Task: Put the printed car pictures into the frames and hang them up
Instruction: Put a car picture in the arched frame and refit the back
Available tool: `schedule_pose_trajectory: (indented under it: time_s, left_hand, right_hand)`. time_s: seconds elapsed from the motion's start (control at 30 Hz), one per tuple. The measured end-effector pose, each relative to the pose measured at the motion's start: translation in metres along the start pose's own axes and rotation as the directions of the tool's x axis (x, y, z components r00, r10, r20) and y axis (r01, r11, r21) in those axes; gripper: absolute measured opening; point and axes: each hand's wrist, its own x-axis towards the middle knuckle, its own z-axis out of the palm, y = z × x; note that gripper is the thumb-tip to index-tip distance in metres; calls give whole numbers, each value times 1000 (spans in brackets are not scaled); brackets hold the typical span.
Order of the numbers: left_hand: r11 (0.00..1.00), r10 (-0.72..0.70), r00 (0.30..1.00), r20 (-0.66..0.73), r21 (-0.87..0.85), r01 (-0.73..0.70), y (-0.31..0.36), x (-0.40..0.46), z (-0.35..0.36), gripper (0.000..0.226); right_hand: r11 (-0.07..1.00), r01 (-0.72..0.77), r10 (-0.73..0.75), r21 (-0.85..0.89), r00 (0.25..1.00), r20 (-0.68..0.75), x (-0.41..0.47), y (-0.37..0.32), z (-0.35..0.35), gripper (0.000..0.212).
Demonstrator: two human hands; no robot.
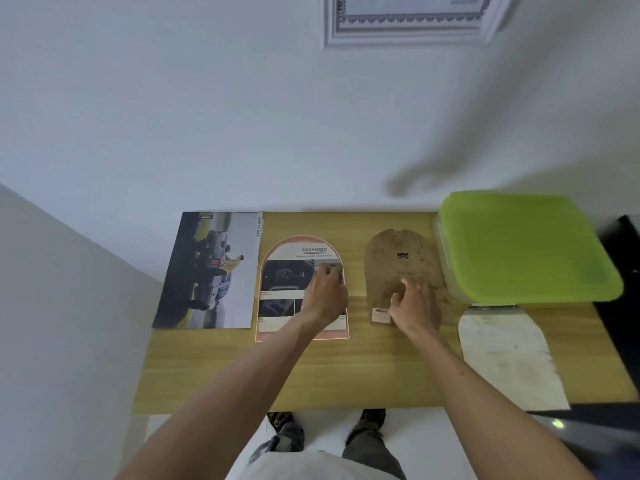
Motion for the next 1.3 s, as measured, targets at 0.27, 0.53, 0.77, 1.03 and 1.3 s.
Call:
schedule_pose_trajectory:
  time_s: [0.27, 0.53, 0.77, 1.03, 1.3]
  left_hand:
    - [963, -266, 951, 156, 1, 270, 63, 5, 62, 48]
    - [796, -510, 852, 117, -313, 519, 78, 9, 78, 66]
    - [736, -520, 848, 100, -450, 505, 68, 4, 60, 53]
    - [826, -403, 915, -23, -439, 353, 28, -15, 8, 41]
    - [900, -332, 932, -144, -345, 267, -49, -40, -57, 40]
  right_hand:
    - [991, -37, 51, -131, 994, 100, 21, 68, -27, 55]
    - [997, -51, 42, 61, 989, 141, 27, 84, -22, 62]
    - [903, -214, 155, 372, 971, 184, 30, 89, -25, 69]
    - [822, -106, -12, 559, 979, 202, 26, 58, -17, 75]
    - [836, 17, -180, 549, 953, 245, -6, -14, 1, 62]
